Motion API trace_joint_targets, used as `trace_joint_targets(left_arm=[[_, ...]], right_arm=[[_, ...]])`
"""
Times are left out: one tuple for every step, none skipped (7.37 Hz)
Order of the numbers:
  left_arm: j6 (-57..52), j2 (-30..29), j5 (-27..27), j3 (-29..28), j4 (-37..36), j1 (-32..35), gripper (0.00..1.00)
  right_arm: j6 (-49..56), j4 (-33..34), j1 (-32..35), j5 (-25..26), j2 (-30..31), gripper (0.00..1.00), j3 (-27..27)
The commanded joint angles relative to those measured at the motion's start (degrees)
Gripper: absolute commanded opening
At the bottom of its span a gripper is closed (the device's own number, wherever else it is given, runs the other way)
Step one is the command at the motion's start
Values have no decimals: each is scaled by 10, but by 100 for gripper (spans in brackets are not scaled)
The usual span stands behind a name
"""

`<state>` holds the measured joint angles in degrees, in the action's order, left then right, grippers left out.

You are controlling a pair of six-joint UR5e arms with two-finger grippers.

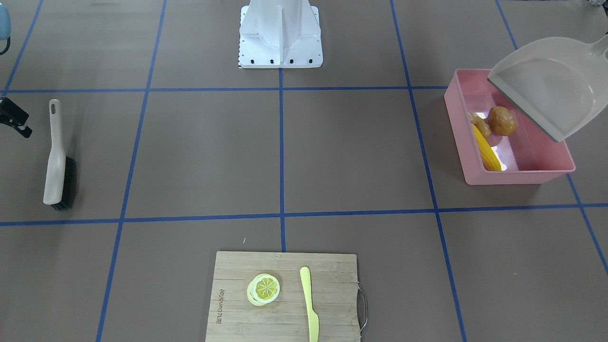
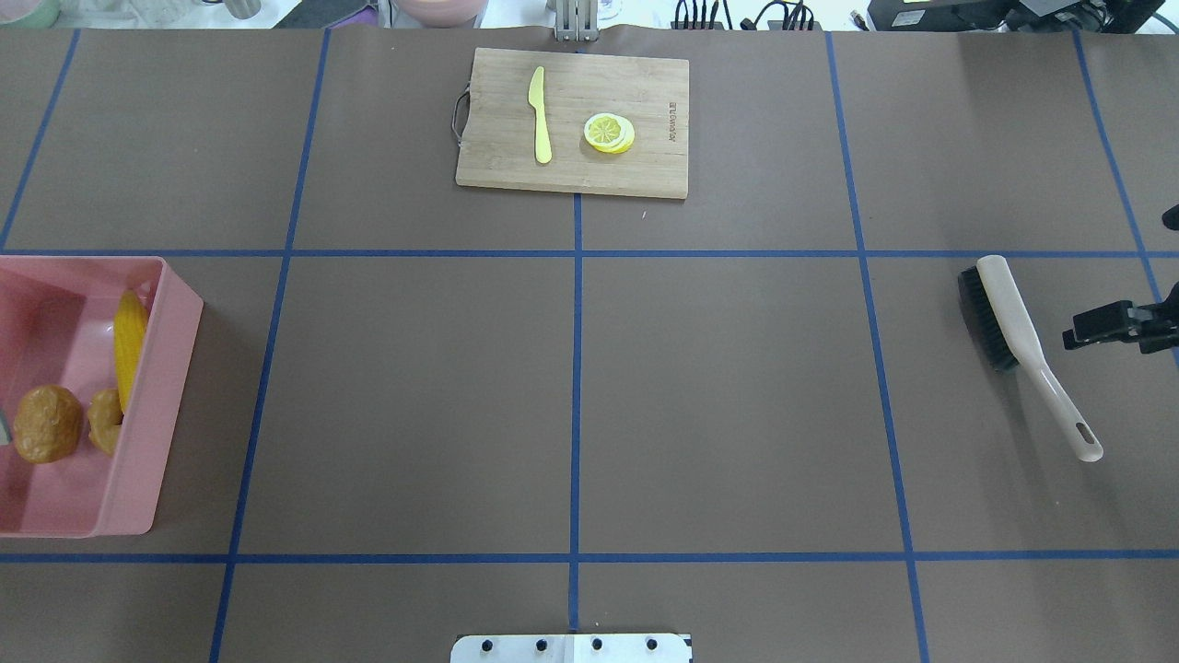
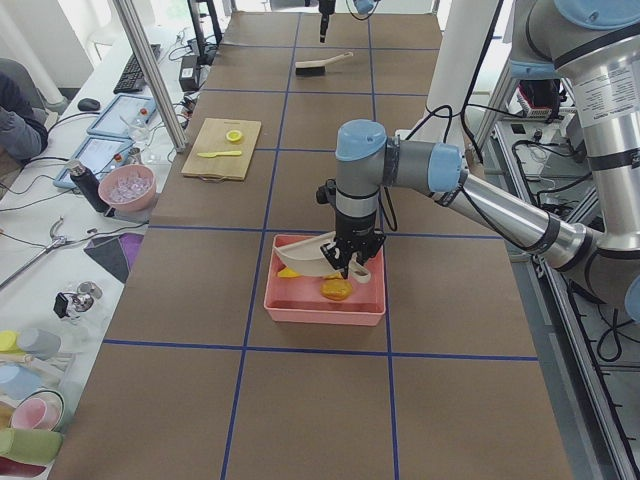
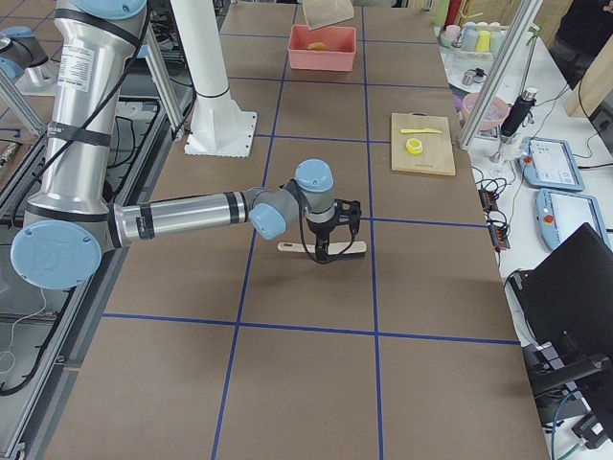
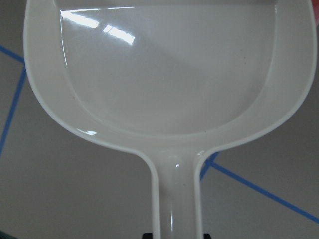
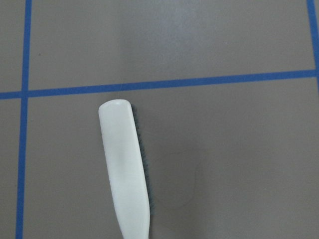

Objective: Sweep and dump trash into bin
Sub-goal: 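Lower the empty dustpan back onto the table with the left gripper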

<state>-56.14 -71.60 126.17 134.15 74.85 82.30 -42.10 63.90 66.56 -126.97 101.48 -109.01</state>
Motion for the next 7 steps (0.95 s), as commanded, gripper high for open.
trace_joint_targets(left_arm=[[5, -3, 52, -11, 140, -74, 15], [12, -27, 79, -28, 197, -123, 15], [51, -58, 81, -47, 260, -189, 15], [100, -84, 77, -93, 345, -269, 15], [142, -159, 67, -165, 394, -315, 15], [152, -197, 41, -193, 402, -352, 15], [168, -228, 36, -228, 404, -365, 16]], right_arm=[[122, 51, 88, -1, -3, 100, 0], [214, 97, 122, -3, -4, 100, 0], [285, 134, 150, -1, -6, 100, 3], [301, 186, 180, -11, -17, 100, 2], [315, 259, 207, -20, -49, 100, 1], [358, 312, 217, -20, -66, 100, 4], [374, 324, 219, -19, -68, 100, 5]])
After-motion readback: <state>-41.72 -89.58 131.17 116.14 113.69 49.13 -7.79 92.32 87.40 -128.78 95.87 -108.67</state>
